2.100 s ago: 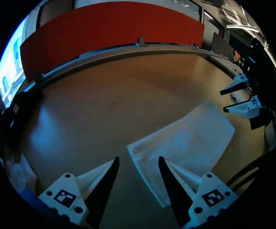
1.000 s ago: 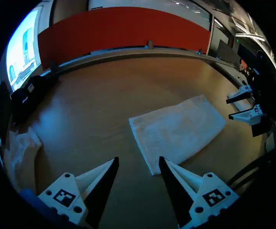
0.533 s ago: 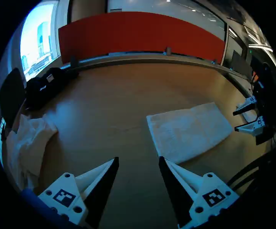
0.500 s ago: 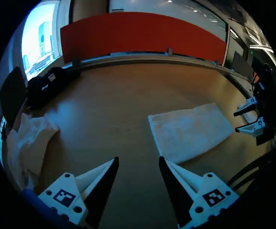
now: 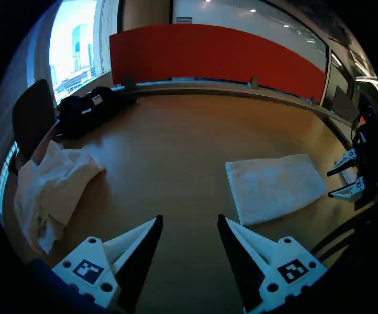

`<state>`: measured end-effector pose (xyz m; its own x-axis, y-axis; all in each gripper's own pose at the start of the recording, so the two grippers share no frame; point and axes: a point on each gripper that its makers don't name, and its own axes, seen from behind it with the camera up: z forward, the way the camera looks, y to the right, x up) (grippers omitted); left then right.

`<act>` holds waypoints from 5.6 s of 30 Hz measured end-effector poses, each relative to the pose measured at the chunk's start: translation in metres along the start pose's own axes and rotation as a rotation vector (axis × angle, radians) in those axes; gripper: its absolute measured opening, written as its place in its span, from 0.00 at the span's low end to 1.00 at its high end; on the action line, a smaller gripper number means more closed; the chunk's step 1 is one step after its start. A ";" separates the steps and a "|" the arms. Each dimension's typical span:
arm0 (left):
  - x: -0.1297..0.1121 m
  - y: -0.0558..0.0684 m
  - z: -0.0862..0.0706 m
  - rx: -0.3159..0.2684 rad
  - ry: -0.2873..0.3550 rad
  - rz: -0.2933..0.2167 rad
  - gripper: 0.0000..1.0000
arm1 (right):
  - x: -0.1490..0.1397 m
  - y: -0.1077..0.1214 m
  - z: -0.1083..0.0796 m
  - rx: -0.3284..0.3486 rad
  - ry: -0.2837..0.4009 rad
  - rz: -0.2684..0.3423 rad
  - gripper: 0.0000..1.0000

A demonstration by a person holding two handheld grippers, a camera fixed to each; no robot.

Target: Fold towel

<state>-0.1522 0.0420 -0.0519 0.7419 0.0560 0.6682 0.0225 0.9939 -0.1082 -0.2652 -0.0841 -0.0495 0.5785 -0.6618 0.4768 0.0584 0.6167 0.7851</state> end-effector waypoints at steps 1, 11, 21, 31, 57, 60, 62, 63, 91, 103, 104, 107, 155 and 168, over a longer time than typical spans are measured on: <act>0.000 -0.001 -0.001 0.001 0.001 -0.001 0.77 | -0.001 0.000 0.000 0.001 -0.004 -0.004 0.92; -0.003 -0.009 -0.007 0.019 0.009 -0.019 0.77 | -0.013 -0.002 0.005 0.025 -0.035 -0.005 0.67; -0.008 -0.016 -0.011 0.029 0.006 -0.020 0.77 | -0.017 -0.009 0.009 0.050 -0.051 0.004 0.48; -0.010 -0.021 -0.013 0.033 0.006 -0.017 0.77 | -0.022 -0.008 0.011 0.034 -0.057 0.020 0.22; -0.005 -0.036 -0.020 0.042 0.020 -0.021 0.76 | 0.053 -0.002 -0.009 -0.011 0.081 0.017 0.05; -0.005 -0.038 -0.021 0.043 0.021 -0.021 0.77 | 0.074 -0.003 -0.013 -0.008 0.113 0.009 0.05; -0.005 -0.039 -0.021 0.045 0.023 -0.020 0.77 | 0.087 -0.003 -0.016 -0.007 0.130 0.000 0.05; -0.005 -0.040 -0.022 0.045 0.024 -0.020 0.77 | 0.094 -0.004 -0.018 -0.007 0.138 -0.005 0.05; -0.005 -0.029 -0.019 0.019 0.071 -0.024 0.77 | 0.161 -0.015 -0.033 -0.001 0.187 -0.099 0.05; -0.005 -0.027 -0.020 0.013 0.072 -0.024 0.77 | 0.172 -0.016 -0.027 0.016 0.159 -0.149 0.05; -0.005 -0.027 -0.020 0.013 0.073 -0.024 0.77 | 0.172 -0.017 -0.025 0.020 0.155 -0.153 0.05; -0.005 -0.027 -0.020 0.011 0.074 -0.030 0.77 | 0.175 -0.022 -0.020 0.034 0.145 -0.167 0.06; -0.019 -0.031 -0.029 0.007 0.082 -0.076 0.77 | 0.194 -0.125 0.084 0.271 0.064 -0.214 0.54; -0.017 -0.030 -0.030 0.009 0.083 -0.073 0.77 | 0.185 -0.118 0.075 0.268 0.069 -0.170 0.81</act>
<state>-0.1454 0.0081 -0.0821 0.7913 -0.0239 0.6109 0.0725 0.9958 -0.0550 -0.2263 -0.3120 -0.0243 0.6331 -0.7095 0.3095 -0.0521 0.3598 0.9316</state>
